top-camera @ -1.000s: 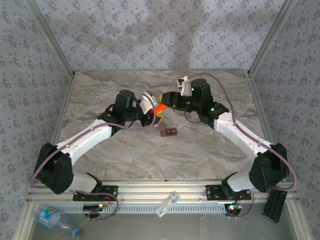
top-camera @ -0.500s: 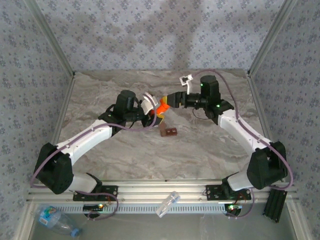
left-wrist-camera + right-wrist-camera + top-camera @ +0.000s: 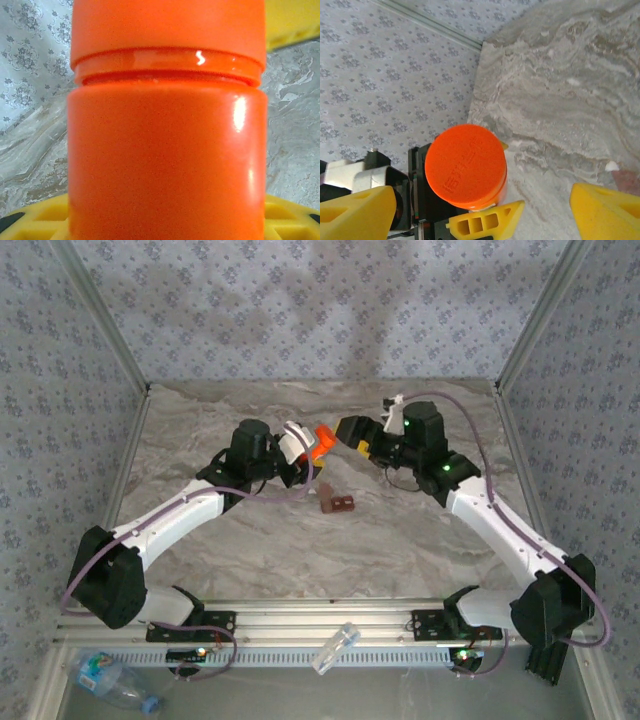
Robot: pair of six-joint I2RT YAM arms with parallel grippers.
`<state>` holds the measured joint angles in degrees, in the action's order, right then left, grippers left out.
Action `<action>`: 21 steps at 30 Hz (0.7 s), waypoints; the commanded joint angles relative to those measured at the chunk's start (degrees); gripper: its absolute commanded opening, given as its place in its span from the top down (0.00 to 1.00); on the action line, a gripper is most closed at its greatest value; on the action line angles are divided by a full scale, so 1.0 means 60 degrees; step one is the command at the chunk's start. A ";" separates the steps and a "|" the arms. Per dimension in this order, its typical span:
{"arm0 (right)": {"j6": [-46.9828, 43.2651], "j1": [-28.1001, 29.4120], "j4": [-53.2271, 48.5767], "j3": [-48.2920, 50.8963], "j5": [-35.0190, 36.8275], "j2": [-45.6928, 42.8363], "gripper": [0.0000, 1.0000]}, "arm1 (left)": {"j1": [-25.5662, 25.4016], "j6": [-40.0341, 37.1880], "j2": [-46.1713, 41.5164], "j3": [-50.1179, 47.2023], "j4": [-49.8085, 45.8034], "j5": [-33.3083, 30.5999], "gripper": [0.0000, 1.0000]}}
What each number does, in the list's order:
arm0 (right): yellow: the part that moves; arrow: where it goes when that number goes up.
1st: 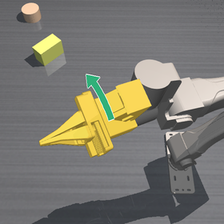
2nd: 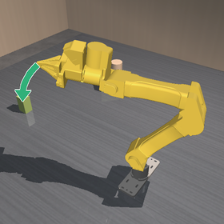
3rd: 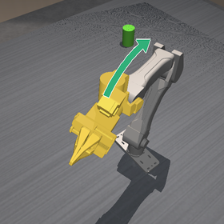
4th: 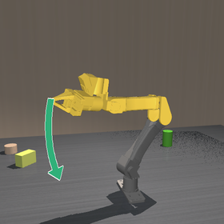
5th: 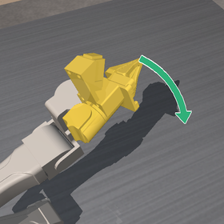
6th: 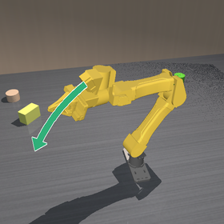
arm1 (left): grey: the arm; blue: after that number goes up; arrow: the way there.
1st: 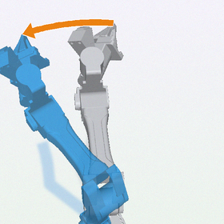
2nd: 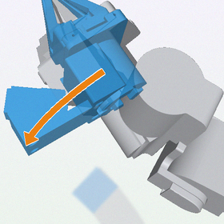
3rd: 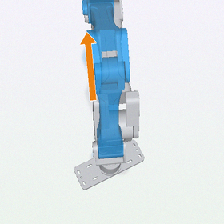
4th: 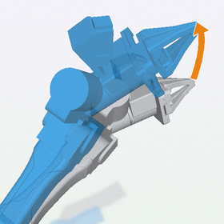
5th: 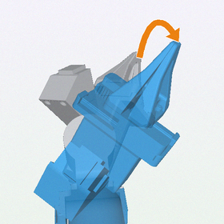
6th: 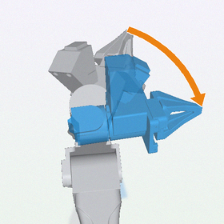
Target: Sort the pills into containers
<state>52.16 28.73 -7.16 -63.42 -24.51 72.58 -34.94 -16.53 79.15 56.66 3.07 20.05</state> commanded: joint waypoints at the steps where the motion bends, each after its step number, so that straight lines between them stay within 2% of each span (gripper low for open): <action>1: 0.0568 0.0363 -0.0119 -0.0539 0.0647 0.0244 0.11 | -0.0065 -0.0159 -0.0201 -0.0047 0.0411 -0.0008 1.00; 13: 0.0562 0.0828 0.0285 -0.1207 0.0665 0.1081 0.22 | -0.0125 -0.0145 -0.0216 -0.0064 0.0425 0.0085 1.00; 17: 0.0556 0.0904 0.0411 -0.1290 0.0647 0.1260 0.29 | -0.0150 -0.0130 -0.0199 -0.0064 0.0444 0.0119 1.00; 21: 0.0499 0.0939 0.0404 -0.1361 0.0544 0.1409 0.41 | -0.0154 -0.0130 -0.0214 -0.0054 0.0469 0.0129 1.00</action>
<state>55.02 33.52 -6.04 -69.47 -20.67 80.47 -35.31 -16.49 79.15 56.62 3.33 20.05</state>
